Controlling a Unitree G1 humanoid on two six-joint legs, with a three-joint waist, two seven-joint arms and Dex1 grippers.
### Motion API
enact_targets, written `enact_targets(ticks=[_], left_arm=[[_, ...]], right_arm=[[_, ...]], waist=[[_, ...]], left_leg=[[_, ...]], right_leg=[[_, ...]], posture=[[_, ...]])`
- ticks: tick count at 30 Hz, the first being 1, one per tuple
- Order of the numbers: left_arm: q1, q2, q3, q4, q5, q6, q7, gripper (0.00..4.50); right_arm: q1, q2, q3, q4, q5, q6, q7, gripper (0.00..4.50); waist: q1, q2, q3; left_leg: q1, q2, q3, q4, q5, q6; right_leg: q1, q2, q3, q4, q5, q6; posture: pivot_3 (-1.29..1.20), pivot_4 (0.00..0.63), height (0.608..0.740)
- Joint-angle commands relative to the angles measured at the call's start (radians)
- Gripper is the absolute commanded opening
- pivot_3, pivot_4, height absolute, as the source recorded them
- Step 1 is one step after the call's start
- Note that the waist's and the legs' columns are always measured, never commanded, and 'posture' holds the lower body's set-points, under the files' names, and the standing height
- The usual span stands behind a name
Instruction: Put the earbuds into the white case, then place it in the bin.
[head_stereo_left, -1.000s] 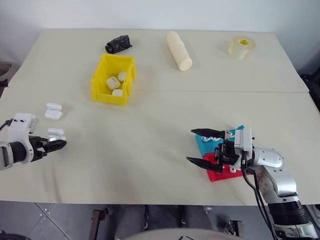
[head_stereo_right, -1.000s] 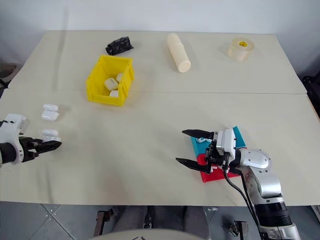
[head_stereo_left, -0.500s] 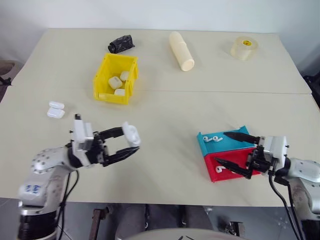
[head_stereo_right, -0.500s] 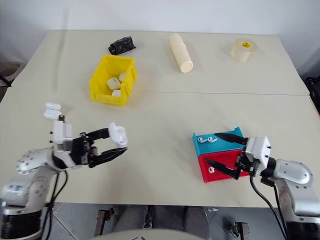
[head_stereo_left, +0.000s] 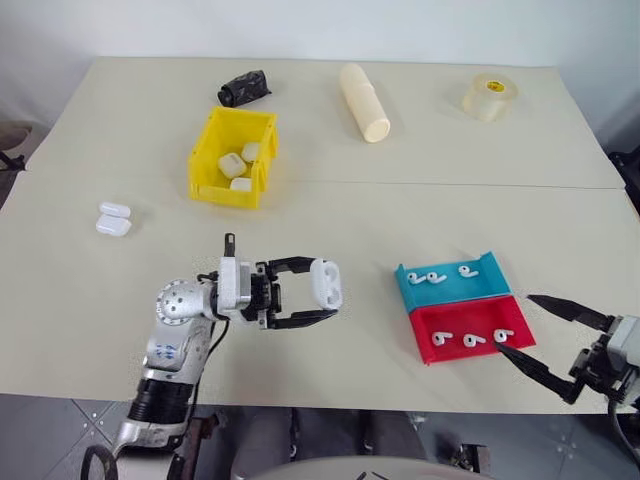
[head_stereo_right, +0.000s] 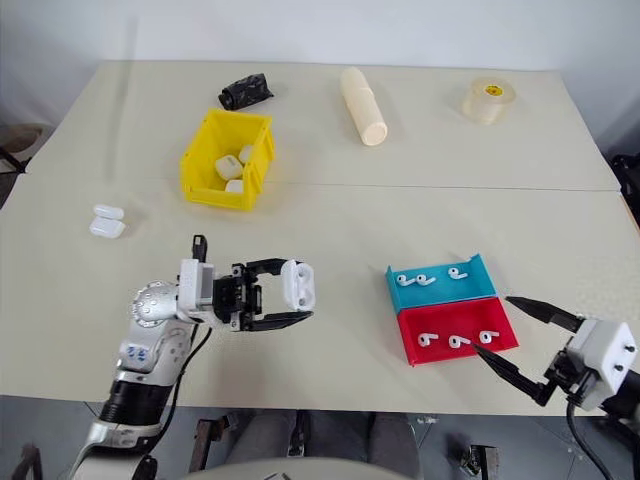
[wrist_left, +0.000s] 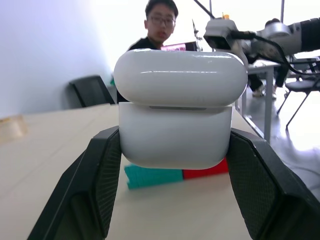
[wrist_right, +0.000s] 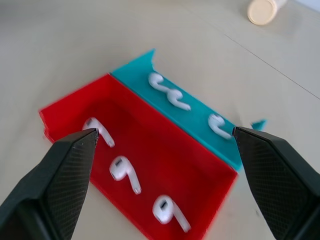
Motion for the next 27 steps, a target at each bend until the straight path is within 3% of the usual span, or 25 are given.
enact_targets(ticks=[1, 4, 9, 17, 27], left_arm=[[-0.003, -0.029, -0.034, -0.009, -0.002, -0.062, -0.012, 2.77], [0.007, -0.031, -0.049, -0.013, -0.006, -0.072, -0.010, 2.77], [0.042, -0.021, -0.090, -0.066, -0.001, -0.038, 0.013, 2.77], [0.091, -0.018, -0.137, -0.152, 0.021, -0.007, 0.089, 2.77], [0.084, -0.026, -0.160, -0.171, 0.024, 0.016, 0.148, 2.77]], right_arm=[[0.007, -0.033, -0.044, -0.018, -0.022, 0.006, -0.025, 4.50], [-0.001, -0.096, -0.019, -0.047, -0.056, 0.099, -0.050, 4.50], [-0.078, -0.370, 0.063, -0.130, -0.115, 0.359, -0.024, 4.50], [-0.141, -0.607, 0.176, -0.115, -0.227, 0.364, 0.135, 4.50], [-0.235, -0.643, 0.340, -0.053, -0.358, 0.264, 0.172, 4.50]], waist=[[-0.002, 0.000, 0.000], [-0.003, 0.000, 0.000], [-0.003, 0.002, -0.001], [0.008, 0.002, -0.001], [0.000, 0.002, -0.001]], left_leg=[[0.000, 0.000, 0.000, 0.000, 0.000, 0.000], [0.000, 0.001, 0.000, 0.000, 0.000, 0.000], [0.000, 0.001, 0.000, 0.000, 0.000, 0.000], [-0.001, -0.001, -0.003, 0.001, -0.001, 0.002], [0.000, 0.000, -0.003, 0.002, -0.001, 0.002]], right_leg=[[0.000, 0.000, 0.000, 0.000, 0.000, 0.000], [0.000, 0.000, 0.000, 0.000, 0.000, 0.000], [0.000, 0.000, 0.000, 0.000, 0.000, 0.000], [0.002, -0.001, -0.002, -0.004, 0.001, 0.001], [0.005, 0.000, -0.003, -0.006, 0.001, 0.002]], posture=[[0.00, 0.150, 0.740], [0.00, 0.150, 0.740], [0.00, 0.150, 0.740], [0.00, 0.150, 0.740], [0.00, 0.150, 0.740]])
